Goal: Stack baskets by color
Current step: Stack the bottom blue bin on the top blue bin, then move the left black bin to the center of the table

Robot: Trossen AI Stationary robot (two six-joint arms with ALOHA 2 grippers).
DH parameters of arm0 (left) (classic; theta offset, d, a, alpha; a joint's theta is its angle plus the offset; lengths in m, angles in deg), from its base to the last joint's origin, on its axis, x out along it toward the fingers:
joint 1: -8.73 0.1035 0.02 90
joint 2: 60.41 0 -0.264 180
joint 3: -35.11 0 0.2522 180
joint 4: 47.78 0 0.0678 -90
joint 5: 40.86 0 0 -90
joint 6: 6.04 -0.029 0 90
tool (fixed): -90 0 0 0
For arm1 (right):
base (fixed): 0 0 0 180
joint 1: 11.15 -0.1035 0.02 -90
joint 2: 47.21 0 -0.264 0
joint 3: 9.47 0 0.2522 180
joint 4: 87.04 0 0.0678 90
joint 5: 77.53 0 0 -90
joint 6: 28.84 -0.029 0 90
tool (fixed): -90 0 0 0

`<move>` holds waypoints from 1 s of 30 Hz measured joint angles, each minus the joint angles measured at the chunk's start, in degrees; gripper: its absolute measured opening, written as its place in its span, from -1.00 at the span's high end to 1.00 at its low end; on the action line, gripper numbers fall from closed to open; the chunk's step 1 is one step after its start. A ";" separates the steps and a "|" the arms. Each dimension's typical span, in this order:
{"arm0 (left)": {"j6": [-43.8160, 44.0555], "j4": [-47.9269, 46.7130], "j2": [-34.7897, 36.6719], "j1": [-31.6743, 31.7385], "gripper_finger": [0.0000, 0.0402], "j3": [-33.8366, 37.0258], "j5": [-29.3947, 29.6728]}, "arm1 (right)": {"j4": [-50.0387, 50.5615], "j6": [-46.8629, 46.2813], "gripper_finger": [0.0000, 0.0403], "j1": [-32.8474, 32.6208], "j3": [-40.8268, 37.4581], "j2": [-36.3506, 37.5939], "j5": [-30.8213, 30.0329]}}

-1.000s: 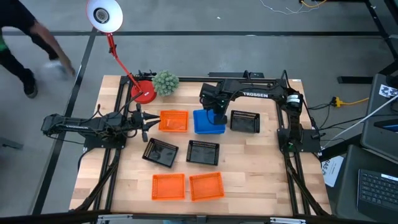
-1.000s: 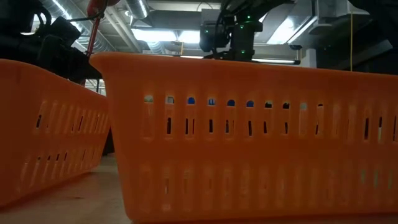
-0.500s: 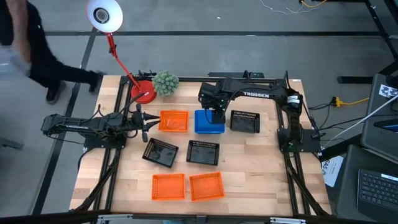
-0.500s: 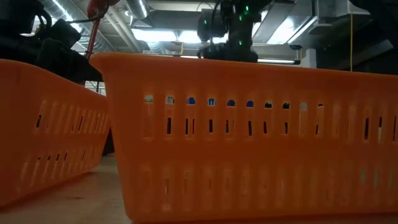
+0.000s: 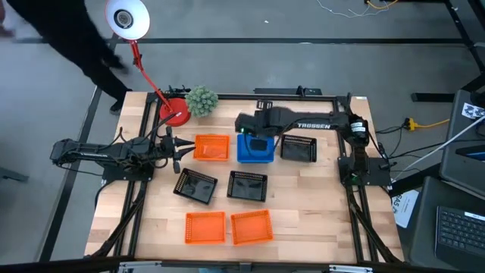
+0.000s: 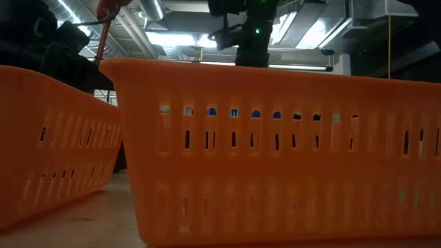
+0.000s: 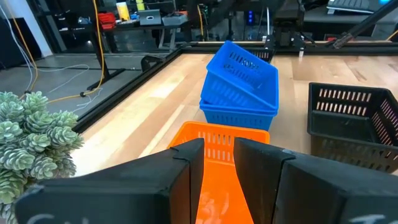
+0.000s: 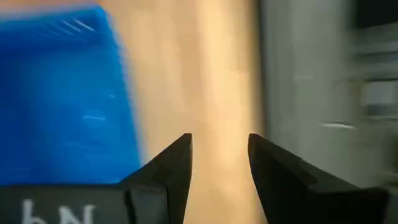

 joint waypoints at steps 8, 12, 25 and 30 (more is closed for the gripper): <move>0.00 -0.79 0.00 0.02 0.60 -0.02 -0.02 | -7.89 2.31 0.27 -4.07 -8.21 -0.03 -6.58; 0.00 -0.90 0.00 0.01 0.60 -0.02 -0.02 | -11.48 1.35 0.27 -3.22 -11.23 -0.05 -6.81; 0.05 -1.05 0.02 0.02 0.60 -0.02 -0.02 | -10.34 2.60 0.27 -0.36 -10.54 -0.05 -7.77; 0.09 -1.08 0.01 0.01 0.60 -0.02 -0.03 | 10.35 -7.18 0.27 -1.52 -2.63 -0.05 -0.12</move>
